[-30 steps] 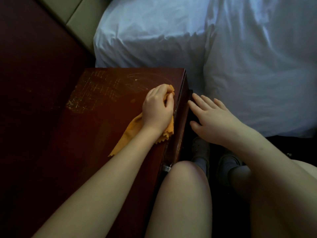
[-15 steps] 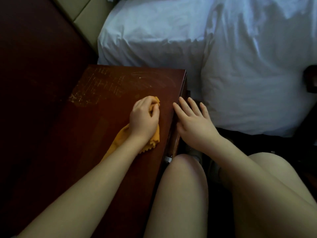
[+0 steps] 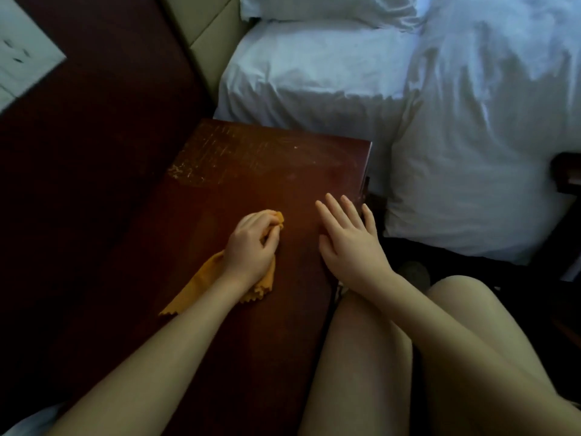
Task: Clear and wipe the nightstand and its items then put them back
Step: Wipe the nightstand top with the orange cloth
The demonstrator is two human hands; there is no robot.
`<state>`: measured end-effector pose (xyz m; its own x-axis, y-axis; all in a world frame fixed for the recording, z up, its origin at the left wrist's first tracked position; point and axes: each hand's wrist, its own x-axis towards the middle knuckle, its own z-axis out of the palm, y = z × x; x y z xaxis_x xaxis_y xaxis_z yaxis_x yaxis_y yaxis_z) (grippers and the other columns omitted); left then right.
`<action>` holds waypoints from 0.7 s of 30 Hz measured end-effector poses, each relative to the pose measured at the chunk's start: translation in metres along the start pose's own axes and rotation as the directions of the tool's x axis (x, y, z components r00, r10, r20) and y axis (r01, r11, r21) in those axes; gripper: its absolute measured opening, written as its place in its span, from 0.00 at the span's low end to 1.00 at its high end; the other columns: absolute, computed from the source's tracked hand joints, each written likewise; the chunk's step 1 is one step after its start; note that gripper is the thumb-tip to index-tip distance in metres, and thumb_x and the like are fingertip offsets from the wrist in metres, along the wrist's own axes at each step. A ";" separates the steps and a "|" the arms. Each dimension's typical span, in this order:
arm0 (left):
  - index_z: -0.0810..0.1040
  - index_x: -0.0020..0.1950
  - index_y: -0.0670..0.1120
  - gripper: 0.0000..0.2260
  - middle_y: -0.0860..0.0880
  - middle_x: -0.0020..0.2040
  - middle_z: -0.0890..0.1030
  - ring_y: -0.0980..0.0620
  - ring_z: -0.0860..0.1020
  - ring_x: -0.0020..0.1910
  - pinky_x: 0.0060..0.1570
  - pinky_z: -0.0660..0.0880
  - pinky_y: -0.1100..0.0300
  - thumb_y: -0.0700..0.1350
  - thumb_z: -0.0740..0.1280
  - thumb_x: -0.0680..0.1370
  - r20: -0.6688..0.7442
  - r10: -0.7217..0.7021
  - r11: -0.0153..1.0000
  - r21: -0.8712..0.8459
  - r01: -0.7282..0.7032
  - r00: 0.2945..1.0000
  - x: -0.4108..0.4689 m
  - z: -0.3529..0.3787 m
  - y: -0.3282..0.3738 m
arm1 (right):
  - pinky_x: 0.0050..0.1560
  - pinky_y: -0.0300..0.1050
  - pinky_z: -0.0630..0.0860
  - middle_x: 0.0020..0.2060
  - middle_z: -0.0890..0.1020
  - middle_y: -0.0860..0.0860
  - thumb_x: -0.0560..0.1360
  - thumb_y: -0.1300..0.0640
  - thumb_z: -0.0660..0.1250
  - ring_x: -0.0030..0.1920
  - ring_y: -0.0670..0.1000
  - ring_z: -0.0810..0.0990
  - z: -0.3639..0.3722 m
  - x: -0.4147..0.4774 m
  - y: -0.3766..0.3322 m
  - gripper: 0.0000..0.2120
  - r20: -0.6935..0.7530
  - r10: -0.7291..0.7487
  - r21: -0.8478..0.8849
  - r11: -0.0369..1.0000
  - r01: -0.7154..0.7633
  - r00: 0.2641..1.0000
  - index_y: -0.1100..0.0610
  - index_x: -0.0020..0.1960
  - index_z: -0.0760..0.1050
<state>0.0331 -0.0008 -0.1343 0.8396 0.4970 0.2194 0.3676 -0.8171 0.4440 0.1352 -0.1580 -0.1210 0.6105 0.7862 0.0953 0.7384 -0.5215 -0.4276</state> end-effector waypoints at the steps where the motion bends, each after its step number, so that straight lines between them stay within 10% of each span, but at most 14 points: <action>1: 0.79 0.51 0.46 0.06 0.50 0.54 0.80 0.52 0.74 0.58 0.56 0.64 0.66 0.42 0.64 0.77 -0.017 -0.043 0.999 0.006 0.043 0.999 -0.008 -0.011 -0.015 | 0.70 0.50 0.33 0.76 0.51 0.50 0.79 0.52 0.53 0.75 0.53 0.44 0.003 0.000 -0.006 0.27 0.021 -0.015 -0.015 1.000 0.015 1.000 0.52 0.76 0.50; 7: 0.79 0.52 0.44 0.07 0.48 0.54 0.80 0.48 0.74 0.57 0.54 0.65 0.62 0.41 0.63 0.77 -0.162 -0.267 0.959 0.057 0.279 0.950 -0.035 -0.057 -0.089 | 0.65 0.47 0.23 0.76 0.51 0.48 0.80 0.47 0.50 0.75 0.52 0.43 0.025 0.003 -0.037 0.26 0.129 -0.199 -0.096 0.973 0.212 0.971 0.50 0.76 0.49; 16: 0.77 0.54 0.45 0.08 0.49 0.54 0.79 0.50 0.73 0.57 0.52 0.67 0.61 0.43 0.60 0.78 -0.203 -0.347 0.930 0.054 0.364 0.916 0.005 -0.068 -0.130 | 0.71 0.54 0.49 0.67 0.71 0.54 0.77 0.48 0.50 0.69 0.56 0.66 0.033 0.000 -0.047 0.25 0.085 -0.251 -0.151 0.953 0.261 0.964 0.57 0.69 0.69; 21: 0.77 0.52 0.44 0.07 0.48 0.52 0.79 0.49 0.74 0.55 0.50 0.67 0.60 0.42 0.61 0.78 -0.246 -0.347 0.928 0.051 0.370 0.905 0.027 -0.064 -0.143 | 0.71 0.53 0.49 0.68 0.70 0.55 0.76 0.48 0.50 0.70 0.53 0.60 0.034 0.002 -0.046 0.26 0.035 -0.235 -0.119 0.964 0.238 0.971 0.58 0.69 0.69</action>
<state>-0.0227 0.1482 -0.1362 0.5338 0.8053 0.2579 0.6720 -0.5892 0.4487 0.0923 -0.1212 -0.1321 0.4092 0.8980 0.1617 0.8910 -0.3551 -0.2829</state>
